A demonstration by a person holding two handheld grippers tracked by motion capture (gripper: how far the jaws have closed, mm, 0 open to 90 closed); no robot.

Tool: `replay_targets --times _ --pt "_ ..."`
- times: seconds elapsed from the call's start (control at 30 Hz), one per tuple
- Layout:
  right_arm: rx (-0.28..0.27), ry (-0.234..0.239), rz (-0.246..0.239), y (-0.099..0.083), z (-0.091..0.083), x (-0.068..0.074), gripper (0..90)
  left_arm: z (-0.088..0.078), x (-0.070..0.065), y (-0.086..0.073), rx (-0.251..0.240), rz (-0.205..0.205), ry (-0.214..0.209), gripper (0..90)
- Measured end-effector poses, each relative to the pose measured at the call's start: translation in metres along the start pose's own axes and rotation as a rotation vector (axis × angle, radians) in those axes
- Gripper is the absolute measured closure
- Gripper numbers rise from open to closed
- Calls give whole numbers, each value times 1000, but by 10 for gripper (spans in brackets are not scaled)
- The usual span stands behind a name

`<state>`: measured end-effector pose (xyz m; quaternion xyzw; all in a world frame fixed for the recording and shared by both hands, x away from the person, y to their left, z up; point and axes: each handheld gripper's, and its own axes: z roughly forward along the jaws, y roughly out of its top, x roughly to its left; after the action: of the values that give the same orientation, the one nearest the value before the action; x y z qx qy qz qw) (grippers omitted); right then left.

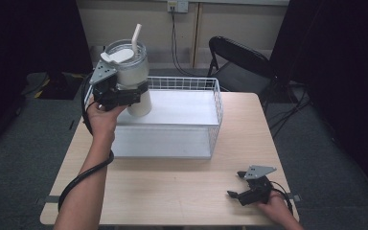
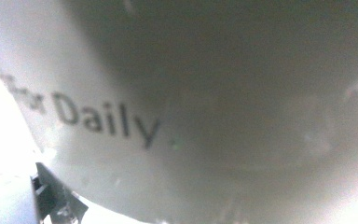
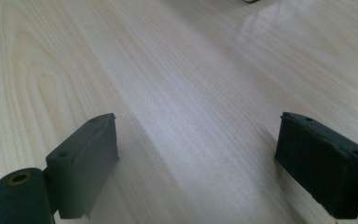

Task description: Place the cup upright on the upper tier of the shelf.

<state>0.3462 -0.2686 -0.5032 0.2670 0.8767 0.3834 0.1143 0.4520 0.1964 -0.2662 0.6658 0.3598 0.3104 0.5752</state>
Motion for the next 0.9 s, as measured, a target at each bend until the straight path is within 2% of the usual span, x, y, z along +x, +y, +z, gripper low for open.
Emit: replay_targets --times 0.13,0.27,0.37,0.47,0.57,0.63,0.7,0.77,0.9 --pt "0 0 0 0 0 0 123 0 0 0 -1 -4 5 89" --pt "0 -1 0 0 0 0 122 -1 -1 -1 -3 9 -1 89" --pt "0 0 0 0 0 0 123 -2 -1 -3 -22 -1 2 88" --pt "0 -1 0 0 0 0 123 -2 0 -2 -13 13 3 88" --pt "0 -1 0 0 0 0 123 0 -1 -2 -21 -3 10 88" --pt "0 -1 0 0 0 0 123 0 -1 -3 -19 6 10 89" --pt "0 -1 0 0 0 0 123 2 -2 -4 -27 -2 16 89" --pt "0 -1 0 0 0 0 122 2 -2 -3 -18 6 19 89" --pt "0 -1 0 0 0 0 123 4 -1 -2 -13 -6 23 85"
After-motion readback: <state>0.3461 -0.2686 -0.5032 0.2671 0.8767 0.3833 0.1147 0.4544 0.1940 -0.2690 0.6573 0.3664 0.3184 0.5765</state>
